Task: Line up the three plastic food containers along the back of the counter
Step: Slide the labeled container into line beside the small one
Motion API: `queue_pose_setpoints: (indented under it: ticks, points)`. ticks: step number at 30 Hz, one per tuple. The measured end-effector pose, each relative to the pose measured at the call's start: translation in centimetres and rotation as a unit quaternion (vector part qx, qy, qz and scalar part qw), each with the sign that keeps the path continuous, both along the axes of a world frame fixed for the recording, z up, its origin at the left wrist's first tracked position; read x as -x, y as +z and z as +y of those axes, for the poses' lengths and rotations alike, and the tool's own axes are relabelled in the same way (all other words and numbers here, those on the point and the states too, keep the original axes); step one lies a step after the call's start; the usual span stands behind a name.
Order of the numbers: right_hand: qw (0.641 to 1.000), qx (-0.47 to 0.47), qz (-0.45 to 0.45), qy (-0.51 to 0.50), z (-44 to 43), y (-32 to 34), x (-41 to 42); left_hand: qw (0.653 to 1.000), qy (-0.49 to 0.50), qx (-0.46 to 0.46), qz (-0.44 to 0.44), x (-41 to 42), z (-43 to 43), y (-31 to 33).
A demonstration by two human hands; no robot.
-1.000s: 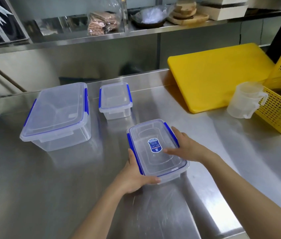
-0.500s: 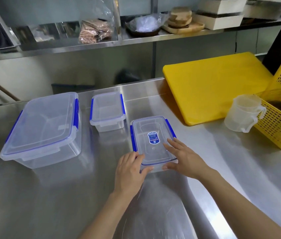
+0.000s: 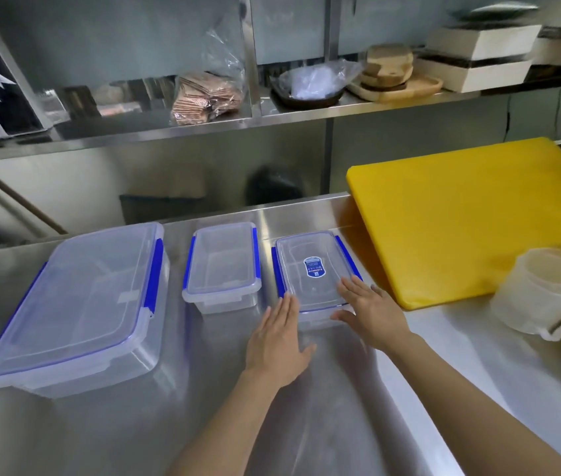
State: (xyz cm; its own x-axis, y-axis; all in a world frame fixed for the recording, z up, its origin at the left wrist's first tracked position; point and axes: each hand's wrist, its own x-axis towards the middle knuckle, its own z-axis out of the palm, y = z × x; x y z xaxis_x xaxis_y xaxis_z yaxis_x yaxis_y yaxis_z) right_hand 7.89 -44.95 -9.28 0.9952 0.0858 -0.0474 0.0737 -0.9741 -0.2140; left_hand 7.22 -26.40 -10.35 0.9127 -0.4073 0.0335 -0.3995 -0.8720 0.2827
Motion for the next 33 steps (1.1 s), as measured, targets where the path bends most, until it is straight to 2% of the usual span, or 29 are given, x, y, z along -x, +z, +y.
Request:
queue_pose_setpoints:
  ticks: [6,12,19,30,33]
  points:
    - [1.0,-0.014,0.017,-0.018,-0.1,-0.6,-5.0,0.997,0.028,0.005,0.069,-5.6,-1.2,-0.1]
    - [1.0,0.008,-0.017,-0.005,-1.1,-1.3,-7.3,0.994,0.051,0.046,0.083,-7.7,-2.2,0.0]
    - [0.999,0.013,-0.03,-0.004,-3.5,-1.3,-7.8,0.993,0.042,0.046,0.099,-8.2,-4.0,-0.4]
    - [0.999,0.006,-0.001,-0.033,-6.0,-0.4,-7.2,0.997,-0.025,0.014,0.077,-8.8,-6.2,-0.6]
    - [0.998,0.053,0.011,-0.041,-5.7,-0.4,-7.2,0.997,-0.035,0.004,0.071,-9.3,-5.5,-0.6]
